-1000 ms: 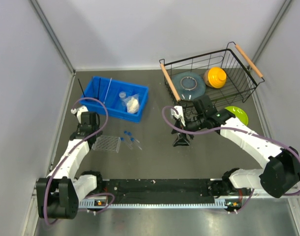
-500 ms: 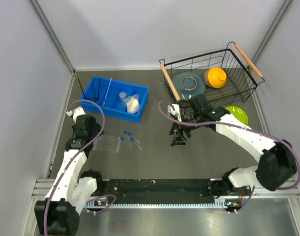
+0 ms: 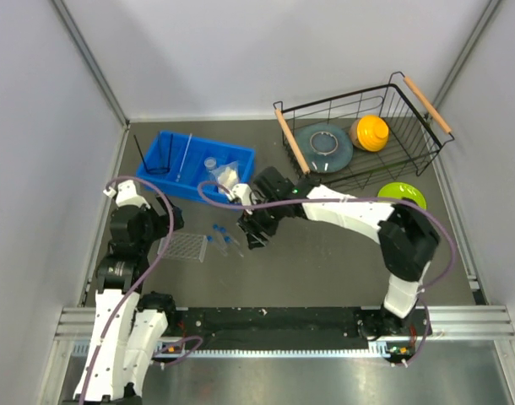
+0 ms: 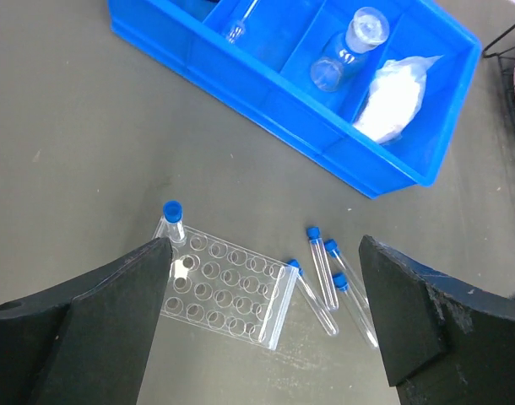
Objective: Organize the chemistry lab equipment
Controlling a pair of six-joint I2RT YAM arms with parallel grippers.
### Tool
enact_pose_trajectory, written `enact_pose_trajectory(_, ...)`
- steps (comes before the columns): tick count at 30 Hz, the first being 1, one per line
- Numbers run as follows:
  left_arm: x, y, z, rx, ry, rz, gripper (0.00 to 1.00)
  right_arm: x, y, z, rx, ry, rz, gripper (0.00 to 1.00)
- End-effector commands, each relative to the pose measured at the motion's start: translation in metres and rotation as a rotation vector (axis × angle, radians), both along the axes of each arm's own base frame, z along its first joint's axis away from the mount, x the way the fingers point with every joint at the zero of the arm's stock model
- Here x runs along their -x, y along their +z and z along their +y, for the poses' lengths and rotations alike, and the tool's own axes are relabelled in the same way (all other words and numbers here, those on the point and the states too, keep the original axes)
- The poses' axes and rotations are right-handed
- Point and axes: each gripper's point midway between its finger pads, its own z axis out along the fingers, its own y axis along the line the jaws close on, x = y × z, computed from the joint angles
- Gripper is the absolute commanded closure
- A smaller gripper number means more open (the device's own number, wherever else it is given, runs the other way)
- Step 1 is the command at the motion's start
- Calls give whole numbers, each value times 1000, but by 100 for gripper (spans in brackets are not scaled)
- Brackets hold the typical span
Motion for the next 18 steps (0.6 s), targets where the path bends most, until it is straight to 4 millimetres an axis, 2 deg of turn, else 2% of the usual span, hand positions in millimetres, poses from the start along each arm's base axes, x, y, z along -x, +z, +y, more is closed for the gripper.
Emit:
enact_pose_trajectory(1,17,27,1,-36,-23,-54,2,-46,12,35,-14,-137,-82,40)
enact_pose_trajectory(2,20,32,3,-40,-18,-66,2,-49,9,39,-10,-139,-84,42)
enact_pose_trajectory(3,23,35,4,-44,-13,-75,2,-51,-2,42,8,-139,-73,46)
enact_pose_trajectory(8,42,60,14,-26,68,-189,2,-56,-14,63,29,-134,-96,56)
enact_pose_trajectory(13,54,78,18,-3,105,-271,2,-50,-28,77,45,-118,-83,55)
enact_pose_trajectory(18,61,89,20,-9,112,-305,2,-46,-47,82,88,-121,-61,53)
